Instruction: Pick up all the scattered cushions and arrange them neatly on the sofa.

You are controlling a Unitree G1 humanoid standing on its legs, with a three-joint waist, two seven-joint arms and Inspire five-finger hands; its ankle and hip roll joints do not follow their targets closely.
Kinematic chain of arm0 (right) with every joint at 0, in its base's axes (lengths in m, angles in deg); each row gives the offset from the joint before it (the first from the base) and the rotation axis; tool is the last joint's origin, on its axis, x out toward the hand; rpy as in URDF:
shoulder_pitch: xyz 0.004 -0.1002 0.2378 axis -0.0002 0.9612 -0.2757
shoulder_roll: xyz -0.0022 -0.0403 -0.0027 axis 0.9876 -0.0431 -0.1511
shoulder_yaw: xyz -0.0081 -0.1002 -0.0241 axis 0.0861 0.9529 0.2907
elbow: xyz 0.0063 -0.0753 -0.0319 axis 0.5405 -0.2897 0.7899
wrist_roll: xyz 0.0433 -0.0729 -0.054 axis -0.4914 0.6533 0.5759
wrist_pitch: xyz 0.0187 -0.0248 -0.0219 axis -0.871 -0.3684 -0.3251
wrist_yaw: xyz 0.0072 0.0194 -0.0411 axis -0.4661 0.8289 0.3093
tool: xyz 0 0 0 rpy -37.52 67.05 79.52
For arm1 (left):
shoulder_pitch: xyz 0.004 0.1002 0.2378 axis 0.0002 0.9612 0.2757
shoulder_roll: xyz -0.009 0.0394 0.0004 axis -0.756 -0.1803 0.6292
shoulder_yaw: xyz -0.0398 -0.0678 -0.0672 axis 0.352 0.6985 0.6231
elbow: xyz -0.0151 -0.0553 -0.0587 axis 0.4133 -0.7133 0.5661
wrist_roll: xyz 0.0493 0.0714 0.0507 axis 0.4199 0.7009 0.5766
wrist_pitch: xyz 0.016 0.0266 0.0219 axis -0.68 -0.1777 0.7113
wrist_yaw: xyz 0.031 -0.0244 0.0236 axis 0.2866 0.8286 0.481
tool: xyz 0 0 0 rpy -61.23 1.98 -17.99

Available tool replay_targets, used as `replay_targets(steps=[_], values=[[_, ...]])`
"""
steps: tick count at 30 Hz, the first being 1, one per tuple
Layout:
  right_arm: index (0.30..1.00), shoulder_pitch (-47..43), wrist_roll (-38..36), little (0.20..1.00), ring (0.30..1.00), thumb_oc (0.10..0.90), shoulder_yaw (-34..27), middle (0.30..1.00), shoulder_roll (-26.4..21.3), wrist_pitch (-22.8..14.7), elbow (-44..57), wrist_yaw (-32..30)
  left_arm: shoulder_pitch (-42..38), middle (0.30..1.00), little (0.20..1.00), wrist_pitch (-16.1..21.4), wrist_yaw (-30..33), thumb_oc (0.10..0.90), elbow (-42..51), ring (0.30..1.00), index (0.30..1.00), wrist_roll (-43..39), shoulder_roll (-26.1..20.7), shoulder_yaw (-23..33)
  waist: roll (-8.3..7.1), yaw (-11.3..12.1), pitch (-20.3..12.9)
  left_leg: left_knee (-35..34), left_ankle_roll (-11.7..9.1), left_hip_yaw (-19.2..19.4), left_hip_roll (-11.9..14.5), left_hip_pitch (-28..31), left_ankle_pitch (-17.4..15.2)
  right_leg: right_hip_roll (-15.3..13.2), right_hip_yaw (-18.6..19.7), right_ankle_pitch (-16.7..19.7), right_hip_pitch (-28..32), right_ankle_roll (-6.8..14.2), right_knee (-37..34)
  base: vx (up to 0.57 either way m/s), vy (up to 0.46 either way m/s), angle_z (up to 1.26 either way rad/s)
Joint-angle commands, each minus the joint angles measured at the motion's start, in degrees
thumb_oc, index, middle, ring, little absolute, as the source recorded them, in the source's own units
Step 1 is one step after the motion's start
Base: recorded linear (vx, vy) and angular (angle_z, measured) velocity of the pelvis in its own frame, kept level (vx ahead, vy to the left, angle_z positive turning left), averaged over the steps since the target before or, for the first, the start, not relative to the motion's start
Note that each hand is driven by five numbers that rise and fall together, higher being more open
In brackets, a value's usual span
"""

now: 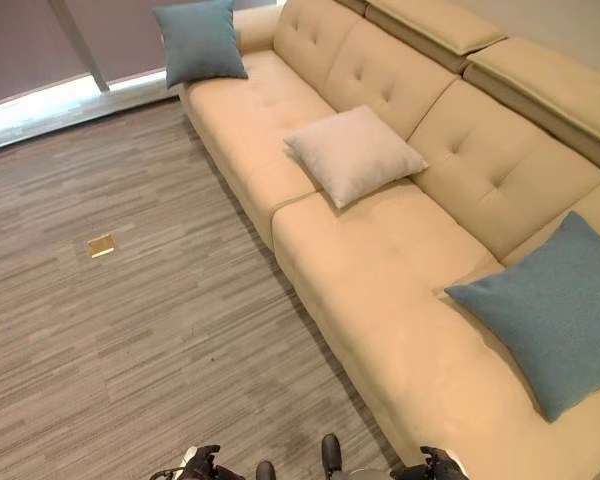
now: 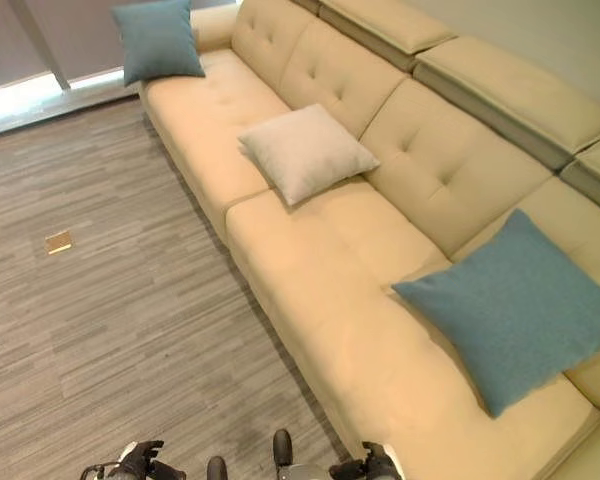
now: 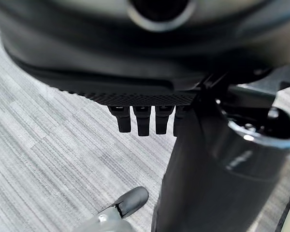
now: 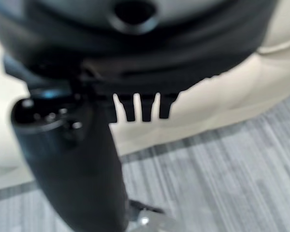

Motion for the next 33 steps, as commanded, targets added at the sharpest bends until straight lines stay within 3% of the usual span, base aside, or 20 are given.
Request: replay_targets(steps=[1, 10, 13, 15, 16, 17, 18, 20, 22, 24, 26, 27, 30, 33], values=[[0.9, -0.96, 0.32, 0.9, 0.9, 0.8, 1.57, 0.9, -0.55, -0.57, -2.99, -0.79, 3.99, 0.9, 0.9, -1.27, -0.07, 0.8, -5.02, 0.9, 0.9, 2.4, 2.45, -1.63, 0.71, -0.08, -0.29, 1.82, -1.6, 3.19, 2.34, -5.31, 0.37, -3.35, -0.96, -10.44, 0.47, 3.47, 8.95, 0.05, -0.009, 0.08], [0.9, -1.34, 4.82, 0.9, 0.9, 0.8, 5.25, 0.9, -0.3, -0.05, -3.16, -0.88, 3.69, 0.9, 0.9, -0.17, -0.07, 0.8, -3.2, 0.9, 0.9, 1.27, 1.15, -0.08, 0.17, 1.47, 0.56, 3.11, -1.4, 1.51, 1.93, -6.72, -0.65, -3.61, -2.06, -10.88, 0.04, 3.23, 8.7, 0.04, -0.024, 0.04], [0.9, -1.91, 4.03, 0.9, 0.9, 0.8, 4.77, 0.9, -0.48, -0.5, -2.7, -2.14, 2.13, 0.9, 0.9, 0.36, 1.08, 0.8, -2.04, 0.9, 0.9, -0.3, 1.19, 0.02, -0.51, 2.11, 2.03, 10.16, -1.08, 0.52, 0.62, -11.29, -2.49, -4.33, -1.91, -10.87, -0.46, 2.9, 8.8, 0.01, -0.028, 0.09], [0.9, -2.47, 7.34, 0.9, 0.9, 0.8, 5.73, 0.9, -2.08, -0.91, -0.41, -6.23, 0.73, 0.9, 0.9, 1.14, 3.07, 0.8, 0.29, 0.9, 0.9, -2.19, 1.06, -0.16, -1.08, 2.53, 4.31, 20.58, -1.83, 4.09, 1.06, -18.95, -2.47, -5.61, -3.27, -11.43, -1.23, 2.18, 9.51, -0.09, -0.022, 0.34], [0.9, -2.48, 7.35, 0.9, 0.9, 0.8, 5.73, 0.9, -2.08, -0.91, -0.42, -6.23, 0.71, 0.9, 0.9, 1.13, 3.07, 0.8, 0.28, 0.9, 0.9, -2.19, 1.06, -0.15, -1.04, 2.48, 4.11, 20.58, -1.83, 4.02, 1.08, -19.23, -2.38, -5.58, -3.32, -11.35, -1.47, 2.16, 9.49, -0.05, -0.006, 0.63], [0.9, -2.57, 7.45, 0.9, 0.9, 0.8, 5.76, 0.9, -2.46, -0.65, -0.41, -6.73, 0.51, 0.9, 0.9, 1.36, 3.44, 0.8, 1.0, 0.9, 0.9, -2.74, 0.69, 0.19, -1.0, 2.71, 4.56, 22.59, -1.95, 6.55, 2.5, -20.53, -1.87, -5.82, -4.12, -11.9, -1.66, 1.9, 9.65, 0.03, -0.001, 0.61], [0.9, -2.37, 7.09, 0.9, 0.9, 0.8, 5.91, 0.9, -2.63, -0.21, -0.94, -6.52, 0.4, 0.9, 0.9, 1.72, 3.65, 0.8, 1.49, 0.9, 0.9, -3.81, 0.28, 0.75, -0.86, 2.87, 4.89, 22.64, -1.67, 9.34, 4.32, -20.87, -1.83, -6.16, -5.55, -12.63, -1.43, 1.79, 9.68, 0.07, 0.021, 0.53], [0.9, -2.45, 6.92, 0.9, 0.9, 0.8, 6.1, 0.9, -2.79, 0.05, -1.41, -6.23, 0.5, 0.9, 0.9, 1.83, 3.5, 0.8, 1.5, 0.9, 0.9, -5.04, 0.04, 1.65, -0.79, 3.23, 5.25, 22.45, -1.23, 10.04, 4.9, -21.67, -2.72, -6.28, -6.38, -13.15, -0.82, 1.91, 9.59, 0.14, 0.068, 0.48], [0.9, -2.56, 6.37, 0.9, 0.9, 0.8, 5.82, 0.9, -2.68, -0.02, -2.29, -5.5, 2.05, 0.9, 0.9, 2.22, 1.5, 0.8, -1.01, 0.9, 0.9, -8.98, 0.36, 3.92, -1.2, 5.12, 4.61, 15.63, -2.06, 4.96, 4.55, -23.04, 0.23, -6.19, -7.24, -13.8, 1.31, 2.81, 8.95, 0.36, 0.211, 0.44], [0.9, -2.44, 5.65, 0.9, 0.9, 0.8, 5.01, 0.9, -2.98, -0.4, -1.69, -5.55, 1.75, 0.9, 0.9, 2.36, 1.19, 0.8, -2.37, 0.9, 0.9, -9.23, 0.35, 4.14, -2.56, 6.3, 4.69, 8.27, -3.74, -0.53, 7.25, -25.09, 3.72, -7.22, -6.4, -14.21, 2.89, 4.04, 8.72, 0.36, 0.263, 0.04], [0.9, -2.24, 5.68, 0.9, 0.9, 0.8, 4.88, 0.9, -3.1, -0.44, -1.65, -5.49, 1.42, 0.9, 0.9, 2.53, 1.48, 0.8, -2.59, 0.9, 0.9, -8.6, 0.16, 3.69, -3.01, 6.34, 4.86, 7.87, -4.08, -1.22, 8.14, -25.95, 4.25, -7.78, -6.08, -14.46, 3.53, 4.42, 8.69, 0.33, 0.304, -0.11], [0.9, -1.5, 5.47, 0.9, 0.9, 0.8, 4.13, 0.9, -2.88, -0.46, -1.84, -5.01, 1.37, 0.9, 0.9, 2.32, 1.42, 0.8, -3.4, 0.9, 0.9, -7.65, 0.06, 3.72, -3.0, 6.42, 3.93, 7.78, -4.33, -0.64, 9.08, -25.8, 5.25, -8.82, -5.82, -14.41, 5.05, 5.74, 8.4, 0.5, 0.48, -0.06], [0.9, -1.2, 4.42, 0.9, 0.9, 0.8, 2.49, 0.9, -2.05, 0.04, -2.5, -4.46, 1.08, 0.9, 0.9, 1.58, 1.76, 0.8, -3.75, 0.9, 0.9, -7.09, -0.88, 4.47, -3.74, 6.48, 2.22, 7.34, -3.25, 0.15, 7.15, -23.74, 4.7, -12.27, -5.21, -11.82, 4.18, 7.46, 11.76, 0.42, 0.471, -0.15], [0.9, -1.42, 3.75, 0.9, 0.9, 0.8, 2.42, 0.9, -1.21, 0.61, -2.08, -3.64, -0.15, 0.9, 0.9, 0.97, 1.83, 0.8, -3.88, 0.9, 0.9, -5.42, -2.3, 4.09, -4.2, 6.19, 2.11, 7.28, -0.29, 1.51, 3.81, -20.48, 1.93, -16.55, -3.84, -3.8, -0.78, 8.28, 23.74, 0.31, 0.427, -0.3]])
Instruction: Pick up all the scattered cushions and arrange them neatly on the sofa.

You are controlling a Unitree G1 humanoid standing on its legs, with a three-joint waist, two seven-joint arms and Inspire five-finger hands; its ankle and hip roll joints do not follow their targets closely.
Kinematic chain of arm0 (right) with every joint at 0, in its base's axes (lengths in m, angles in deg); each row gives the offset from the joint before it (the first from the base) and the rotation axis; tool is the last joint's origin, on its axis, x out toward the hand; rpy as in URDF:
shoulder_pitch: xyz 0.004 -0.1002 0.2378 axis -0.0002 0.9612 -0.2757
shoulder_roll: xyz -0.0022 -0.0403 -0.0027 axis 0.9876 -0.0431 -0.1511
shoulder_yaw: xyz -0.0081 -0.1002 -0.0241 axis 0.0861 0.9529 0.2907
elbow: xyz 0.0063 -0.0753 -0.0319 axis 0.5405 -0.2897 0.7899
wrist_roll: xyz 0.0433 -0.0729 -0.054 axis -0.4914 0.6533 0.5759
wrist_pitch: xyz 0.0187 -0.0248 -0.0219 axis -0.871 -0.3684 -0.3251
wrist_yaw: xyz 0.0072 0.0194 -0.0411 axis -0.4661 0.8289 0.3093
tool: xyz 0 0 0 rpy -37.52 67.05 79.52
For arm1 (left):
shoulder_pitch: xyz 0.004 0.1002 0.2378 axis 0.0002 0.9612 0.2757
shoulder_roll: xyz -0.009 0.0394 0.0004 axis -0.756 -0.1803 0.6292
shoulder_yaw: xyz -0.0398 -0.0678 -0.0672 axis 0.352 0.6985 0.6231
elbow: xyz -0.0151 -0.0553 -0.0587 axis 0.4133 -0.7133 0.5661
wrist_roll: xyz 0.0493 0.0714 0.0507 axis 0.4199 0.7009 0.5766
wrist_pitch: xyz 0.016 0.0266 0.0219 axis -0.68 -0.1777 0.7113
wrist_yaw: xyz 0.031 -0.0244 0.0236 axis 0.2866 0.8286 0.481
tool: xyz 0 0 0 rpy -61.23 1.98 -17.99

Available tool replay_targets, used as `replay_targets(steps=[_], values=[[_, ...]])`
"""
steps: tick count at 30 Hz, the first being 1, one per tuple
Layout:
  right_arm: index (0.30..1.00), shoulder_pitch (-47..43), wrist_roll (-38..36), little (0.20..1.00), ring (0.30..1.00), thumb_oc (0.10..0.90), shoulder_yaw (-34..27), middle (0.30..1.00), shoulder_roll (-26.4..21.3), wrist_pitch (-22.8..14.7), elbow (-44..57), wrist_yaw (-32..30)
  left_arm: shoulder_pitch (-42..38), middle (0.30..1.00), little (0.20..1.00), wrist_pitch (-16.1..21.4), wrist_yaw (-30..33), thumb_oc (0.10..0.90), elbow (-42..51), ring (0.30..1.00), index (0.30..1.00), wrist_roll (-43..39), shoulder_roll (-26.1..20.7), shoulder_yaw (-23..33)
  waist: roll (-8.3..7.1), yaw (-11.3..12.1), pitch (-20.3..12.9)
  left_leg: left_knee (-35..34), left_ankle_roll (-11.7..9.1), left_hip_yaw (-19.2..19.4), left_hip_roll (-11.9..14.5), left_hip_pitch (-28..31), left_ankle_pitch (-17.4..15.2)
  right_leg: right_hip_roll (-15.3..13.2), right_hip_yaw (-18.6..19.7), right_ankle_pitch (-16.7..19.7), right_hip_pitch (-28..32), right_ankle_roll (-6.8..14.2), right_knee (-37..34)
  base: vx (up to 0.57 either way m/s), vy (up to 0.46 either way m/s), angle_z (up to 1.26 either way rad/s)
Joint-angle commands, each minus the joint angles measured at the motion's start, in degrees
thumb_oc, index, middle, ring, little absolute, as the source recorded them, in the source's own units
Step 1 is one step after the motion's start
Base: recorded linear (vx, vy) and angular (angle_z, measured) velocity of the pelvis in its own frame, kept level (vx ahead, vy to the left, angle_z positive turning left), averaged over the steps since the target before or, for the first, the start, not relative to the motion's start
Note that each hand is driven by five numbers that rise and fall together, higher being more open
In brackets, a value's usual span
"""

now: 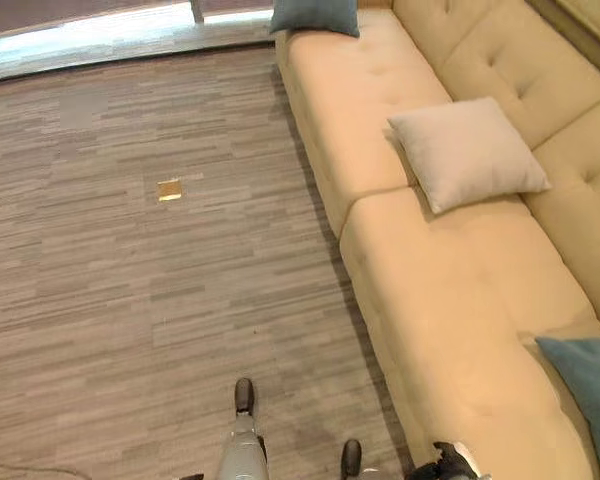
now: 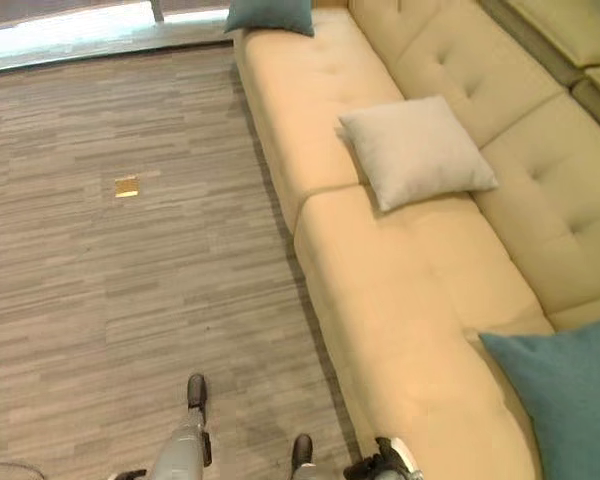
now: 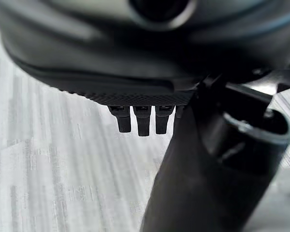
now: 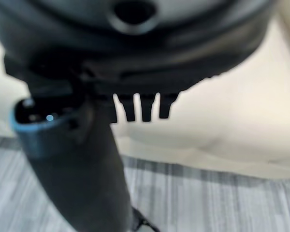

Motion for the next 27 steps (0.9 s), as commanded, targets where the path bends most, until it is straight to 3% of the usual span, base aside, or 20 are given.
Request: replay_targets(steps=[1, 2, 4, 5, 6, 7, 10, 13, 14, 15, 16, 18, 21, 22, 24, 25, 26, 27], values=[[0.9, 0.38, -2.37, 0.9, 0.9, 0.8, 1.57, 0.9, -0.67, 0.6, 0.89, 0.79, -2.24, 0.9, 0.9, 0.46, 0.75, 0.8, -0.55, 0.9, 0.9, 3.42, -1.26, -0.6, 0.7, -0.43, -2.25, 4.81, 2.1, -1.39, -1.79, -0.74, -8.31, -5.96, 2.57, 8.86, -5.01, 2.78, 19.74, 0.3, 0.433, 0.03], [0.9, 0.23, -3.31, 0.9, 0.9, 0.8, 1.64, 0.9, -0.46, 0.42, 2.22, 1.03, -2.48, 0.9, 0.9, 0.39, 0.48, 0.8, -0.21, 0.9, 0.9, 4.29, -1.25, -1.57, 1.08, -0.99, -1.86, 4.4, 3.0, -1.0, -2.57, 0.47, -8.84, -7.0, 2.53, 11.37, -6.36, 1.99, 23.52, 0.2, 0.285, 0.13], [0.9, 0.19, -4.59, 0.9, 0.9, 0.8, 1.32, 0.9, -0.26, -0.35, 3.55, 1.04, -2.69, 0.9, 0.9, 0.49, 0.08, 0.8, 0.34, 0.9, 0.9, 4.15, -1.29, -2.3, 1.85, -1.67, -1.54, 3.7, 3.52, -0.84, -2.84, 1.58, -9.32, -6.92, 2.79, 12.71, -8.27, 1.57, 26.49, 0.27, 0.279, 0.3], [0.9, 0.18, -6.83, 0.9, 0.9, 0.8, 0.67, 0.9, 0.09, -1.63, 6.32, 1.2, -2.44, 0.9, 0.9, 0.41, -0.62, 0.8, 0.93, 0.9, 0.9, 3.56, -1.72, -2.35, 2.94, -3.39, -0.82, 2.21, 3.72, -1.1, -3.28, 4.63, -10.16, -4.03, 4.42, 9.8, -12.71, 0.52, 29.27, 0.34, 0.304, 0.34], [0.9, 0.18, -6.83, 0.9, 0.9, 0.8, 0.66, 0.9, 0.07, -1.62, 6.33, 1.2, -2.45, 0.9, 0.9, 0.4, -0.62, 0.8, 0.93, 0.9, 0.9, 3.56, -1.7, -2.35, 3.05, -3.37, -0.93, 2.21, 3.7, -1.1, -3.17, 4.48, -10.12, -3.91, 4.4, 9.91, -12.81, 0.48, 29.15, 0.36, 0.252, 0.26], [0.9, -0.12, -7.16, 0.9, 0.9, 0.8, 0.89, 0.9, 0.22, -2.13, 6.83, 0.96, -2.55, 0.9, 0.9, 0.49, -0.62, 0.8, 1.01, 0.9, 0.9, 3.06, -2.0, -2.0, 3.2, -4.2, -0.38, 1.69, 3.73, -1.06, -3.72, 5.88, -10.56, -1.45, 4.4, 7.25, -14.71, -0.07, 28.09, 0.2, 0.087, 0.19], [0.9, -0.85, -7.0, 0.9, 0.9, 0.8, 1.51, 0.9, 0.34, -2.09, 6.96, 0.91, -2.58, 0.9, 0.9, 0.16, -1.01, 0.8, 0.57, 0.9, 0.9, 2.57, -2.08, -1.31, 3.24, -5.63, 0.86, 0.78, 3.47, -1.74, -4.93, 9.0, -12.28, 3.23, 2.1, 3.24, -18.02, -0.41, 19.77, 0.3, 0.04, 0.03], [0.9, -0.65, -6.59, 0.9, 0.9, 0.8, 1.3, 0.9, 0.16, -1.49, 6.15, 0.83, -2.45, 0.9, 0.9, -0.22, -1.68, 0.8, -0.26, 0.9, 0.9, 1.94, -1.33, -0.52, 2.18, -7.32, 1.21, -0.12, 3.45, -3.14, -7.35, 14.04, -15.69, 6.2, -0.19, 5.82, -20.87, 1.11, 6.95, 0.43, -0.027, 0.02], [0.9, -0.34, -6.2, 0.9, 0.9, 0.8, 1.08, 0.9, -0.01, -1.35, 5.94, 0.95, -2.51, 0.9, 0.9, -0.27, -1.92, 0.8, -0.53, 0.9, 0.9, 2.05, -1.11, -0.36, 1.8, -7.79, 1.11, -0.38, 3.31, -3.17, -8.07, 15.89, -16.87, 6.56, -3.1, 7.36, -21.36, 1.72, 3.33, 0.31, -0.032, 0.08], [0.9, -0.34, -6.2, 0.9, 0.9, 0.8, 1.08, 0.9, -0.01, -1.35, 5.94, 0.95, -2.51, 0.9, 0.9, -0.27, -1.92, 0.8, -0.53, 0.9, 0.9, 2.05, -1.1, -0.36, 1.82, -7.81, 1.18, -0.39, 3.3, -3.19, -8.05, 15.96, -16.88, 6.58, -3.14, 7.37, -21.26, 1.72, 3.28, 0.47, -0.073, 0.17], [0.9, 0.33, -5.55, 0.9, 0.9, 0.8, 0.81, 0.9, -0.31, -1.12, 5.59, 1.03, -3.44, 0.9, 0.9, -0.12, -2.38, 0.8, 0.01, 0.9, 0.9, 3.15, -0.98, -1.14, 1.83, -8.16, 0.73, -0.93, 2.82, -2.57, -8.22, 18.67, -19.09, 7.07, -8.95, 7.71, -22.32, 2.72, -0.47, 0.27, -0.057, 0.16], [0.9, 0.53, -5.21, 0.9, 0.9, 0.8, 0.86, 0.9, -0.34, -1.01, 5.34, 1.25, -4.63, 0.9, 0.9, 0.32, -3.07, 0.8, 0.77, 0.9, 0.9, 5.23, -0.57, -2.91, 1.62, -9.11, 0.61, -0.79, 2.76, -1.95, -8.46, 19.48, -19.22, 6.77, -11.5, 8.78, -22.79, 2.25, -1.31, 0.32, -0.08, 0.12], [0.9, 1.36, -5.57, 0.9, 0.9, 0.8, 0.06, 0.9, -0.7, -0.76, 3.85, 1.7, -5.13, 0.9, 0.9, 0.37, -4.2, 0.8, 1.16, 0.9, 0.9, 12.82, 0.79, -8.51, 2.35, -11.85, -1.77, 0.11, 2.47, -0.43, -8.59, 22.0, -20.89, 7.64, -9.94, 8.79, -20.74, 0.67, -1.88, 0.47, -0.105, 0.05], [0.9, 1.11, -4.95, 0.9, 0.9, 0.8, 0.14, 0.9, -1.65, -0.8, 2.75, 1.62, -5.37, 0.9, 0.9, -0.04, -4.55, 0.8, 0.89, 0.9, 0.9, 13.94, 0.97, -9.55, 3.65, -12.61, -3.07, 4.52, 1.22, 0.58, -7.48, 21.68, -20.01, 8.72, -8.98, 7.79, -18.9, -0.87, -1.01, 0.53, -0.122, -0.19], [0.9, 0.21, -3.83, 0.9, 0.9, 0.8, 0.52, 0.9, -2.97, -0.63, 2.05, 1.4, -5.4, 0.9, 0.9, -0.29, -4.1, 0.8, 0.29, 0.9, 0.9, 14.52, -0.35, -8.85, 4.49, -12.83, -3.47, 15.64, -1.97, 1.98, -5.47, 19.51, -15.4, 10.08, -6.98, 6.41, -15.69, -2.7, -0.51, 0.44, -0.189, -0.32], [0.9, -0.54, -2.94, 0.9, 0.9, 0.8, 0.98, 0.9, -3.66, -0.66, 2.25, 1.09, -5.44, 0.9, 0.9, -0.19, -3.48, 0.8, 0.57, 0.9, 0.9, 15.33, -1.69, -8.56, 4.1, -12.45, -3.32, 25.4, -3.86, 2.49, -3.42, 15.68, -10.87, 10.59, -5.81, 5.67, -13.33, -3.91, -0.93, 0.41, -0.307, -0.59], [0.9, -2.09, -2.47, 0.9, 0.9, 0.8, 1.78, 0.9, -5.23, -0.69, 3.4, 0.52, -5.42, 0.9, 0.9, -0.39, -2.45, 0.8, 1.85, 0.9, 0.9, 16.86, -3.35, -9.35, 2.52, -10.5, -1.67, 42.37, -3.36, 1.69, -1.31, 8.96, -6.73, 11.37, -2.61, 4.38, -10.78, -6.34, -0.22, 0.3, -0.246, -0.65], [0.9, -2.09, -2.46, 0.9, 0.9, 0.8, 1.76, 0.9, -5.23, -0.68, 3.41, 0.52, -5.43, 0.9, 0.9, -0.4, -2.45, 0.8, 1.85, 0.9, 0.9, 16.87, -3.34, -9.36, 2.63, -10.45, -1.65, 42.58, -3.38, 1.69, -1.17, 8.87, -6.86, 11.49, -2.6, 4.38, -10.82, -6.36, -0.2, 0.29, -0.197, -1.29]])
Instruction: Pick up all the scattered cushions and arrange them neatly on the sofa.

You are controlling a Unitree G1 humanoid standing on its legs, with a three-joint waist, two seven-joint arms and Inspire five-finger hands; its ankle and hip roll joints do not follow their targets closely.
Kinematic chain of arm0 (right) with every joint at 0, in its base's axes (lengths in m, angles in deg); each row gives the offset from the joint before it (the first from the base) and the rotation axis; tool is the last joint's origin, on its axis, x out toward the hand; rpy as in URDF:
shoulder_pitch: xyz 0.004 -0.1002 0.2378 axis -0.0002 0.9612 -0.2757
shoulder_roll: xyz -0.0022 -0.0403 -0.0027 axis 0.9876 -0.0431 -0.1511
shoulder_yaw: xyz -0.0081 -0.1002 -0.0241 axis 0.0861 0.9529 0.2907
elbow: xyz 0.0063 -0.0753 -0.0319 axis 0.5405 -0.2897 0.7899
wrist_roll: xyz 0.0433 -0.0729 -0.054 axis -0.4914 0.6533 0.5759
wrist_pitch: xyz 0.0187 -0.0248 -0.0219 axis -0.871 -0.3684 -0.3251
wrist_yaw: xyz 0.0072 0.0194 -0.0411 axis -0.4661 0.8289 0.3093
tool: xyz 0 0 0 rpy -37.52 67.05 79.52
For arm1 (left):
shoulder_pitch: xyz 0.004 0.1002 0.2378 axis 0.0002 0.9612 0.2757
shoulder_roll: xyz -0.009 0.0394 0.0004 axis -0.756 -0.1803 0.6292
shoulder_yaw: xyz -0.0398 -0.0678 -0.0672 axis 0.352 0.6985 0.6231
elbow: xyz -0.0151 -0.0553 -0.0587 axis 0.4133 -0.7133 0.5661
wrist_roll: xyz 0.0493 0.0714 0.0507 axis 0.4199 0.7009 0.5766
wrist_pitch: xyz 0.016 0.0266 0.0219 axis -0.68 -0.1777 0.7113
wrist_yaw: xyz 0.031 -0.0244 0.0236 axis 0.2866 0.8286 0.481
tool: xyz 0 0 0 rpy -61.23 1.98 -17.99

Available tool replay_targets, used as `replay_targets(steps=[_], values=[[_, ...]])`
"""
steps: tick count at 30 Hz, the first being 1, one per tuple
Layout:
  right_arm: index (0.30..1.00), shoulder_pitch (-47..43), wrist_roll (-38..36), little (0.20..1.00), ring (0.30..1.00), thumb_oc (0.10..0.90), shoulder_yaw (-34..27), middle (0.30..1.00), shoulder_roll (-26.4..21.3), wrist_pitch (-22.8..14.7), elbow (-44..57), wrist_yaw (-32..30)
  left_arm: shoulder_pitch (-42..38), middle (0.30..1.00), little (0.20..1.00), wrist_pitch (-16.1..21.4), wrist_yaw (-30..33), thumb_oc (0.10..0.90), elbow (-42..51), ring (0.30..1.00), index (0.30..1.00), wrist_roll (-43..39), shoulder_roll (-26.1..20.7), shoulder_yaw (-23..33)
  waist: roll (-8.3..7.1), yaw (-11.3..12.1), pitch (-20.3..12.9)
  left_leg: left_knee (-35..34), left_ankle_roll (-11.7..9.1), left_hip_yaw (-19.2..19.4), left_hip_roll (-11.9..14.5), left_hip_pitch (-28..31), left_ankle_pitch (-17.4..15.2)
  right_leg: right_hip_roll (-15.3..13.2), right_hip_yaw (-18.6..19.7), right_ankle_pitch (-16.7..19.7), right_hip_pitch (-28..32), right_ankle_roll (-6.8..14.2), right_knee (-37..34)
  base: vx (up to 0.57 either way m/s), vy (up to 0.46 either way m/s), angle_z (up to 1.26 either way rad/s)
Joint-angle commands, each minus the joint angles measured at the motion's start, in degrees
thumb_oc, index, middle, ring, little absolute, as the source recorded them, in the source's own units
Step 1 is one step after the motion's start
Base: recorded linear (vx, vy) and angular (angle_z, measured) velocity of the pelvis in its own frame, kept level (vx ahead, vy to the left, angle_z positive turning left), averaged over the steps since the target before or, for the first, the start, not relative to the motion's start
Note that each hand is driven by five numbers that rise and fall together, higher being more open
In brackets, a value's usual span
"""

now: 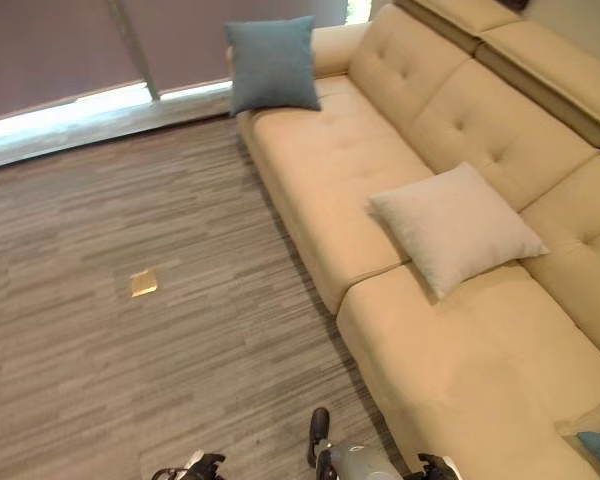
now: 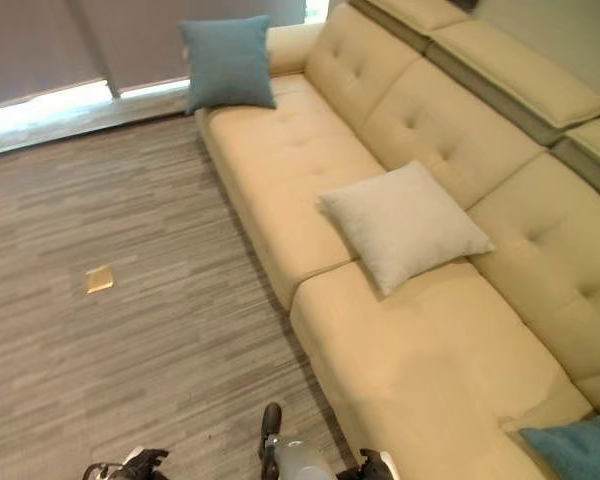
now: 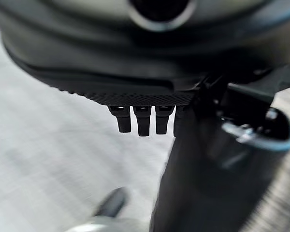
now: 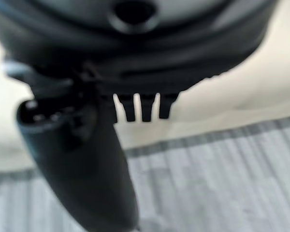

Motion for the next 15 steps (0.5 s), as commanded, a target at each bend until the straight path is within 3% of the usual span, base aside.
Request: replay_targets(steps=[1, 4, 7, 9, 11, 12, 15], values=[[0.9, -3.41, 1.87, 0.9, 0.9, 0.8, 4.03, 0.9, -6.36, -0.21, 0.59, -2.05, -1.46, 0.9, 0.9, -0.83, 2.97, 0.8, 0.18, 0.9, 0.9, 3.94, -4.22, -2.45, -1.49, 2.51, 3.32, 23.85, 3.16, -0.19, -1.73, -15.1, 6.23, -0.78, 8.25, -5.08, 3.73, 3.29, 1.85, 0.22, -0.03, -1.49], [0.9, -4.34, 2.38, 0.9, 0.9, 0.8, 5.38, 0.9, -6.86, -0.47, 2.5, -2.47, -0.75, 0.9, 0.9, -0.58, 3.86, 0.8, 0.47, 0.9, 0.9, 3.45, -3.98, -1.69, -1.69, 4.45, 3.15, 19.64, 4.59, -1.15, -4.59, -18.58, 4.16, -0.48, 11.8, -6.13, 5.69, 4.07, 1.75, 0.23, 0.002, -1.43], [0.9, -3.9, 1.88, 0.9, 0.9, 0.8, 5.21, 0.9, -7.52, -1.21, 5.26, -2.59, -0.38, 0.9, 0.9, -0.9, 4.2, 0.8, 0.43, 0.9, 0.9, 4.91, -3.19, -2.32, -1.82, 5.51, 2.98, 8.64, 6.29, -0.54, -4.15, -19.99, 2.14, -0.34, 15.24, -8.18, 8.04, 4.98, 2.37, 0.38, 0.03, -0.91], [0.9, -4.03, 0.93, 0.9, 0.9, 0.8, 4.73, 0.9, -7.63, -1.57, 5.56, -2.7, -1.1, 0.9, 0.9, -1.09, 4.34, 0.8, 0.2, 0.9, 0.9, 5.36, -2.79, -2.8, -0.75, 6.02, 3.11, -2.19, 6.5, -3.71, -5.29, -20.76, 3.23, 0.79, 17.74, -9.62, 9.84, 5.45, 2.61, 0.37, 0.098, -0.35], [0.9, -4.31, 0.4, 0.9, 0.9, 0.8, 4.36, 0.9, -7.82, -2.0, 5.04, -3.07, -1.97, 0.9, 0.9, -1.1, 4.68, 0.8, -0.3, 0.9, 0.9, 5.07, -2.49, -3.05, 0.85, 6.99, 2.79, -14.44, 4.7, -11.13, -5.61, -21.15, 9.16, 2.0, 20.88, -11.21, 11.94, 5.72, 2.93, 0.46, 0.143, -0.56], [0.9, -4.3, 0.4, 0.9, 0.9, 0.8, 4.35, 0.9, -7.82, -2.0, 5.05, -3.06, -1.97, 0.9, 0.9, -1.1, 4.68, 0.8, -0.32, 0.9, 0.9, 5.06, -2.48, -3.06, 0.72, 6.99, 2.88, -14.78, 4.71, -11.08, -5.73, -20.82, 9.3, 1.86, 20.89, -11.33, 12.08, 5.73, 2.98, 0.44, 0.124, -0.76], [0.9, -4.39, 1.5, 0.9, 0.9, 0.8, 5.41, 0.9, -8.18, -1.63, 3.8, -3.32, -3.18, 0.9, 0.9, -1.03, 4.59, 0.8, -0.35, 0.9, 0.9, 4.74, -2.94, -3.63, 1.1, 8.08, 2.9, -21.84, 4.65, -17.41, -3.6, -23.45, 11.49, 1.53, 25.56, -13.13, 14.1, 5.95, 4.42, 0.4, 0.129, -0.84]])
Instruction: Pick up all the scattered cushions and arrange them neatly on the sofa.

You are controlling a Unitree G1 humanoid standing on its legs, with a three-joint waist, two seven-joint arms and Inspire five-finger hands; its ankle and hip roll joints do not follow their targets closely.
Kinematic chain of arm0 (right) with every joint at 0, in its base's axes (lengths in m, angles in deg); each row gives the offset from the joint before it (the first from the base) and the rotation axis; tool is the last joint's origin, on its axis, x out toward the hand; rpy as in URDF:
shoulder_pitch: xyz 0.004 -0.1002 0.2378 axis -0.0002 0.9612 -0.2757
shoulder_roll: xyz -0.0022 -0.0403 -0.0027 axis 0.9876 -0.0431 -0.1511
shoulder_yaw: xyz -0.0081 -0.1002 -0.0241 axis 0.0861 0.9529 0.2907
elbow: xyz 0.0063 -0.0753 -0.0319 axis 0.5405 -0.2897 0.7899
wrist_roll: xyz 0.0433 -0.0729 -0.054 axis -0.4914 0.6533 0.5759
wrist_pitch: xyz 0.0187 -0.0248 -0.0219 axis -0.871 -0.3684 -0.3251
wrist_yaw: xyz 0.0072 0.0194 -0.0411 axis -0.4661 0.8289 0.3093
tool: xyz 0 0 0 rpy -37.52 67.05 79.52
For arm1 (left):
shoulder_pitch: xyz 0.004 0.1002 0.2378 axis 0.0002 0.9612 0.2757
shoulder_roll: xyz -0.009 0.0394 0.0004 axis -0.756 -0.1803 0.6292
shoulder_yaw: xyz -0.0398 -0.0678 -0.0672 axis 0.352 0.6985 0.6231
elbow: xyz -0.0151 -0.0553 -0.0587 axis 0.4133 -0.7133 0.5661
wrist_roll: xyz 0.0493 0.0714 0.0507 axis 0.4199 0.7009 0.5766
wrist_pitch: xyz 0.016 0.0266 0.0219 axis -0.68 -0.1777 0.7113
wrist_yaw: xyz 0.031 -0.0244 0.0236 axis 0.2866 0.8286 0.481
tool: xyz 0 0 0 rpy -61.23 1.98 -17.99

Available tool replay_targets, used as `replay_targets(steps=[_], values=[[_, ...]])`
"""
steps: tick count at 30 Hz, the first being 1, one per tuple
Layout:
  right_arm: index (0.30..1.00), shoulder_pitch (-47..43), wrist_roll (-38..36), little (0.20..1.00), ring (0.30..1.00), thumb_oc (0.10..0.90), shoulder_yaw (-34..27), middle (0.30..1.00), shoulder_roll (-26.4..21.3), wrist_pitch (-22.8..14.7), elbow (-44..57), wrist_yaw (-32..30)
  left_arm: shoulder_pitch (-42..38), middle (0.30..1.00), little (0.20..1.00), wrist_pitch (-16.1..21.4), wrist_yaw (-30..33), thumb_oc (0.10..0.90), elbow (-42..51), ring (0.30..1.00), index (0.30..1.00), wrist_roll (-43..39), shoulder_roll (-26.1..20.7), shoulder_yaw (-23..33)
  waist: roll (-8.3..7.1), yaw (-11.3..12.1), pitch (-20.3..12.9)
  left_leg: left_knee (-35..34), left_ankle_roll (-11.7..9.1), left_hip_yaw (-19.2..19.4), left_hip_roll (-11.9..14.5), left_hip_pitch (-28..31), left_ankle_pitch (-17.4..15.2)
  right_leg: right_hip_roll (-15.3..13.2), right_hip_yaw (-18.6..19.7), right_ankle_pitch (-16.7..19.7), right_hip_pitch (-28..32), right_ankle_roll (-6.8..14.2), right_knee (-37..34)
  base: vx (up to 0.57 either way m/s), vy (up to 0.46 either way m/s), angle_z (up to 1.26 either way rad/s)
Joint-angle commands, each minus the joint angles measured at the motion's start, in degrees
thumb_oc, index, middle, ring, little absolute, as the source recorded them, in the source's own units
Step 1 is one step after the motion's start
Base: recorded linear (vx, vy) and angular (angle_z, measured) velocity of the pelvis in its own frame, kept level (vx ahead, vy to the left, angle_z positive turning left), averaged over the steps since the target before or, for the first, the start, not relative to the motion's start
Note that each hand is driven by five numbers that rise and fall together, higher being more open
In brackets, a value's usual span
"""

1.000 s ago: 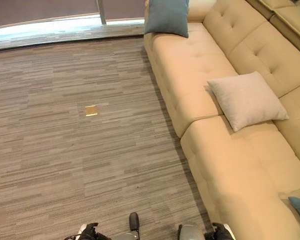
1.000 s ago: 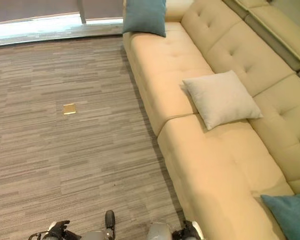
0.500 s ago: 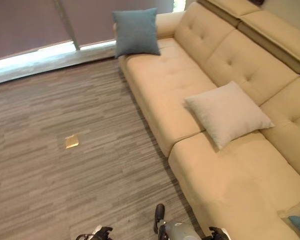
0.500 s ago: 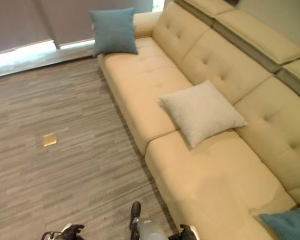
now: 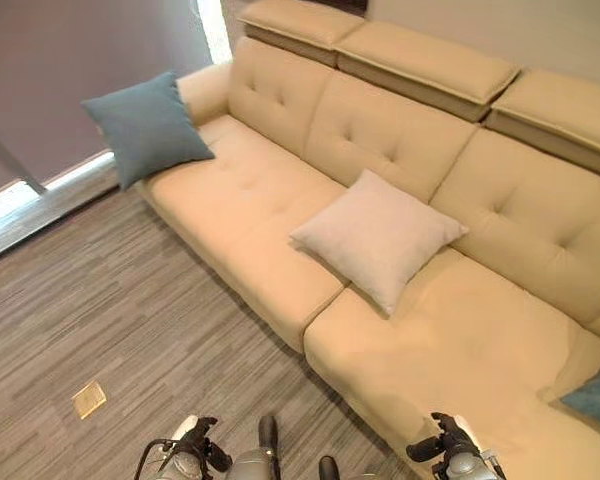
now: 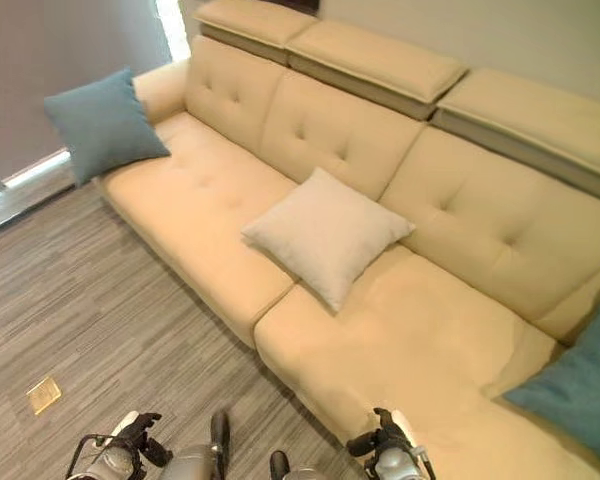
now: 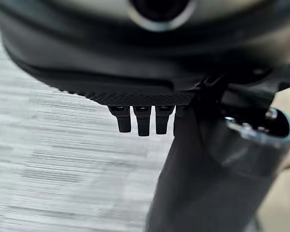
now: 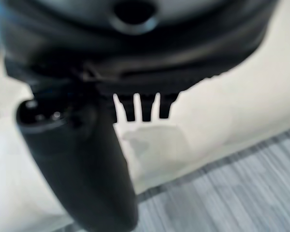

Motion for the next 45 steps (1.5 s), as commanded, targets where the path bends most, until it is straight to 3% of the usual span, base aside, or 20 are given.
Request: replay_targets(steps=[1, 6, 9, 11, 14, 16, 17, 18, 21, 25, 29, 31, 34, 35, 37, 38, 40, 41, 43, 45], values=[[0.9, -1.23, 0.46, 0.9, 0.9, 0.8, -0.8, 0.9, -3.36, -1.04, -0.45, -1.96, -0.27, 0.9, 0.9, -0.28, 1.46, 0.8, 0.38, 0.9, 0.9, 0.54, -0.02, -1.75, 1.14, 2.18, 0.38, -1.03, 3.3, -3.86, 1.97, -2.82, 2.69, -0.03, 0.17, -7.24, 0.38, 6.62, 8.51, 0.49, 0.196, -0.81], [0.9, -0.85, 0.27, 0.9, 0.9, 0.8, -1.13, 0.9, -3.31, -0.8, -1.21, -1.82, 0.39, 0.9, 0.9, -0.59, 1.42, 0.8, -0.89, 0.9, 0.9, 0.83, -0.36, -1.28, 1.32, 3.18, -0.23, -2.41, 2.93, -6.44, 2.65, -2.62, 3.85, -0.42, 4.62, -7.87, 2.25, 7.15, 9.1, 0.32, 0.164, -0.98], [0.9, 0.52, -0.8, 0.9, 0.9, 0.8, -3.45, 0.9, -2.64, -1.1, -1.77, -1.4, 0.75, 0.9, 0.9, -1.53, 1.88, 0.8, -1.49, 0.9, 0.9, 3.59, -0.38, -1.89, 1.72, 2.15, -1.95, -1.0, 2.31, -1.73, 3.76, -0.52, 5.81, -3.33, 4.96, -7.03, 3.13, 9.32, 9.76, 0.45, 0.347, -0.44], [0.9, 1.53, -2.04, 0.9, 0.9, 0.8, -4.8, 0.9, -1.86, -1.11, -2.21, -1.17, 0.71, 0.9, 0.9, -1.74, 2.38, 0.8, -0.84, 0.9, 0.9, 3.93, -0.74, -1.9, 0.91, 1.54, -2.95, 1.1, 3.76, 1.43, 2.22, 0.56, 2.99, -6.24, 5.34, -0.81, 0.45, 12.19, 14.42, 0.42, 0.323, -0.39], [0.9, 1.2, -1.93, 0.9, 0.9, 0.8, -4.5, 0.9, -1.34, -0.89, -2.64, -0.7, 0.31, 0.9, 0.9, -1.65, 2.62, 0.8, -0.25, 0.9, 0.9, 2.87, -0.71, -1.39, 0.92, 1.57, -2.97, 1.52, 5.02, 3.65, 1.59, 2.25, 0.45, -8.14, 3.89, 3.59, -3.57, 14.03, 19.79, 0.29, 0.259, -0.56], [0.9, 0.11, -0.69, 0.9, 0.9, 0.8, -3.7, 0.9, -0.82, -0.8, -2.49, -0.93, -0.79, 0.9, 0.9, -1.43, 2.87, 0.8, 0.55, 0.9, 0.9, 0.93, -1.11, -0.9, 1.93, 2.05, -2.33, 1.78, 6.05, 5.88, 2.07, 3.93, -1.4, -12.44, -3.97, 6.4, -7.76, 12.76, 24.93, 0.24, 0.268, -0.71], [0.9, -0.52, -0.29, 0.9, 0.9, 0.8, -3.33, 0.9, -0.39, -0.74, -1.86, -0.9, -0.69, 0.9, 0.9, -1.69, 3.16, 0.8, 0.27, 0.9, 0.9, 0.43, -1.61, -0.56, 2.93, 2.65, -2.22, 1.1, 6.62, 8.32, 2.52, 6.11, -3.02, -16.39, -12.88, 5.09, -9.58, 11.28, 26.38, 0.32, 0.383, -0.53], [0.9, -0.87, 0.14, 0.9, 0.9, 0.8, -3.0, 0.9, -0.36, -0.81, -1.65, -1.03, -0.38, 0.9, 0.9, -2.06, 3.5, 0.8, -0.41, 0.9, 0.9, 1.13, -2.23, -0.42, 3.02, 2.72, -2.02, 0.57, 6.78, 9.84, 2.37, 7.6, -3.85, -17.33, -16.38, 4.0, -10.31, 11.14, 26.15, 0.33, 0.379, -0.84], [0.9, -2.18, 0.42, 0.9, 0.9, 0.8, -2.28, 0.9, -0.55, -1.18, -0.37, -0.81, -0.68, 0.9, 0.9, -2.34, 3.84, 0.8, -1.69, 0.9, 0.9, 2.14, -4.38, 0.68, 3.97, 2.62, -1.45, -0.79, 6.78, 13.67, 2.6, 10.41, -5.26, -14.81, -25.15, -1.88, -14.82, 10.25, 23.87, 0.18, 0.157, -1.12], [0.9, -1.83, -0.08, 0.9, 0.9, 0.8, -1.86, 0.9, 0.07, -1.12, -0.21, -0.85, -0.14, 0.9, 0.9, -2.55, 3.62, 0.8, -1.62, 0.9, 0.9, 1.93, -4.35, 2.0, 3.94, 1.04, -0.68, -2.18, 6.42, 16.45, 1.23, 15.26, -7.99, -11.59, -33.16, -2.8, -19.71, 11.6, 19.0, 0.22, 0.023, -0.75], [0.9, 0.84, -1.57, 0.9, 0.9, 0.8, -2.56, 0.9, -0.36, -1.29, -0.81, -1.47, -0.18, 0.9, 0.9, -1.67, 3.56, 0.8, -0.08, 0.9, 0.9, 2.8, -4.26, 1.94, 3.04, -0.09, -1.04, 1.54, 6.6, 16.91, -0.24, 15.39, -9.77, -7.49, -26.62, -2.2, -15.41, 9.42, 9.97, 0.12, -0.1, 0.08], [0.9, 1.84, -2.14, 0.9, 0.9, 0.8, -3.11, 0.9, -0.58, -1.67, -1.25, -1.62, -0.34, 0.9, 0.9, -1.01, 3.91, 0.8, 0.83, 0.9, 0.9, 2.33, -3.34, 1.87, 2.98, 0.11, -1.37, 4.88, 5.8, 17.02, -0.11, 15.2, -10.79, -7.24, -26.51, -2.54, -13.27, 9.0, 8.84, 0.14, -0.122, -0.15], [0.9, 2.4, -2.87, 0.9, 0.9, 0.8, -3.57, 0.9, -0.39, -2.06, -1.85, -1.52, -0.75, 0.9, 0.9, -0.71, 5.16, 0.8, 2.24, 0.9, 0.9, 1.65, -2.08, 1.64, 2.19, 0.37, -0.77, 14.5, 3.8, 16.72, 0.93, 12.16, -9.97, -7.47, -26.01, -2.98, -11.41, 8.0, 8.58, 0.09, -0.15, 0.05], [0.9, 1.42, -4.74, 0.9, 0.9, 0.8, -4.24, 0.9, -0.98, -2.66, -2.14, -2.7, -2.53, 0.9, 0.9, -1.94, 7.79, 0.8, -1.69, 0.9, 0.9, 0.24, -4.8, 4.71, 1.31, 0.79, 0.07, 26.61, 1.41, 16.03, 2.94, 7.36, -5.89, -7.64, -25.34, -3.69, -10.04, 6.37, 9.24, 0.09, -0.151, 0.0], [0.9, 0.79, -5.59, 0.9, 0.9, 0.8, -4.23, 0.9, -0.48, -2.41, -1.64, -2.75, -2.37, 0.9, 0.9, -2.43, 8.66, 0.8, -1.29, 0.9, 0.9, -1.18, -1.96, 4.81, 0.72, 1.16, 0.41, 30.69, 1.33, 15.56, 3.54, 5.27, -5.7, -7.38, -24.86, -3.74, -9.76, 5.8, 9.28, 0.1, -0.143, -0.17], [0.9, 0.77, -7.54, 0.9, 0.9, 0.8, -4.24, 0.9, 0.2, -3.17, -1.1, -3.52, -2.4, 0.9, 0.9, -1.71, 11.38, 0.8, -0.46, 0.9, 0.9, -6.77, 1.77, 6.43, -0.21, 1.66, -0.09, 30.6, 2.41, 15.37, 4.27, 4.12, -7.0, -6.86, -23.66, -4.68, -8.73, 5.59, 8.9, 0.09, -0.068, -0.43], [0.9, 0.71, -9.18, 0.9, 0.9, 0.8, -5.15, 0.9, 0.01, -3.31, 0.1, -3.92, -2.25, 0.9, 0.9, -1.02, 12.83, 0.8, 0.27, 0.9, 0.9, -9.57, 2.63, 7.58, -0.26, 1.81, -0.53, 27.99, 2.95, 15.57, 4.97, 4.22, -7.74, -6.92, -23.06, -5.27, -8.27, 5.86, 8.95, 0.2, 0.036, -0.58], [0.9, 0.5, -10.29, 0.9, 0.9, 0.8, -6.32, 0.9, -1.24, -3.92, 3.51, -5.17, -2.31, 0.9, 0.9, 0.13, 16.83, 0.8, 4.08, 0.9, 0.9, -11.33, 1.68, 8.42, -0.17, 2.2, -0.81, 18.2, 2.94, 14.47, 7.54, 5.87, -6.67, -7.58, -22.39, -5.81, -7.55, 6.8, 9.16, 0.29, 0.184, -0.52], [0.9, 0.07, -12.4, 0.9, 0.9, 0.8, -7.79, 0.9, -3.49, -5.07, 12.11, -7.37, -2.66, 0.9, 0.9, 0.24, 22.1, 0.8, 9.86, 0.9, 0.9, -12.01, -1.39, 10.01, 1.78, 2.97, -0.66, 1.83, 1.23, 9.65, 10.24, 7.35, 1.22, -6.74, -21.44, -6.87, -6.29, 7.94, 9.05, 0.24, 0.222, -0.32], [0.9, 0.17, -14.63, 0.9, 0.9, 0.8, -8.88, 0.9, -3.96, -5.76, 15.9, -7.33, -2.84, 0.9, 0.9, 1.27, 25.12, 0.8, 15.17, 0.9, 0.9, -13.03, -3.64, 12.19, 2.66, 2.84, -0.86, -2.56, 0.23, 8.8, 11.28, 7.82, 2.14, -6.97, -20.87, -7.57, -5.44, 8.71, 8.68, 0.17, 0.152, -0.23]])
